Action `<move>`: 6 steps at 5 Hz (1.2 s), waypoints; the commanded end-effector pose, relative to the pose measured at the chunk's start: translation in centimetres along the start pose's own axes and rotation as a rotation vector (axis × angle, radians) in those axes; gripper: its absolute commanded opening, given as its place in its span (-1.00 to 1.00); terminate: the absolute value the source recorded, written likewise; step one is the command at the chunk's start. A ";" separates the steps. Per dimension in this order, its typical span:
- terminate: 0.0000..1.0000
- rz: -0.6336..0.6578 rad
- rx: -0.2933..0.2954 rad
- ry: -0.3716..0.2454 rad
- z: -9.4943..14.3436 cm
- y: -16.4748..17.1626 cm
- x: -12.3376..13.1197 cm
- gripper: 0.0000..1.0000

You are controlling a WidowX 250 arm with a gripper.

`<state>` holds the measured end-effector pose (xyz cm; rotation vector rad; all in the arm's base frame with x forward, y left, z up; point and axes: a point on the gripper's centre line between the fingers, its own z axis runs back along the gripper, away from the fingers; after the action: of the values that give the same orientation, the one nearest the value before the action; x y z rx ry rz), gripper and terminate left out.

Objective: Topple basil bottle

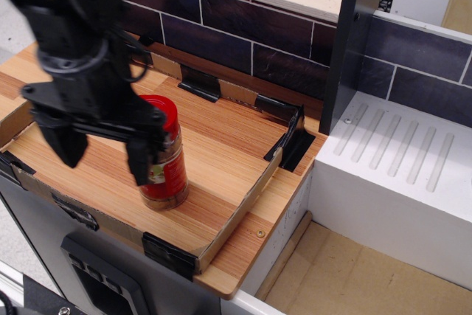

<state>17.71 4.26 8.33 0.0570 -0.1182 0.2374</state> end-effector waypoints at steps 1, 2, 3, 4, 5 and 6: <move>-1.00 -0.060 -0.030 -0.083 0.1 -1.8 2.0 1.00; -1.00 -0.067 -0.034 -0.096 0.3 -2.3 2.8 1.00; -1.00 -0.051 -0.011 -0.132 0.7 -2.2 3.5 1.00; -1.00 -0.032 0.011 -0.127 0.8 -1.8 4.3 1.00; -1.00 0.006 0.025 -0.116 0.6 -1.4 5.2 1.00; -1.00 0.051 0.021 -0.106 0.6 -1.1 6.0 1.00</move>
<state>23.22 4.13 8.63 0.0818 -0.1820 0.2909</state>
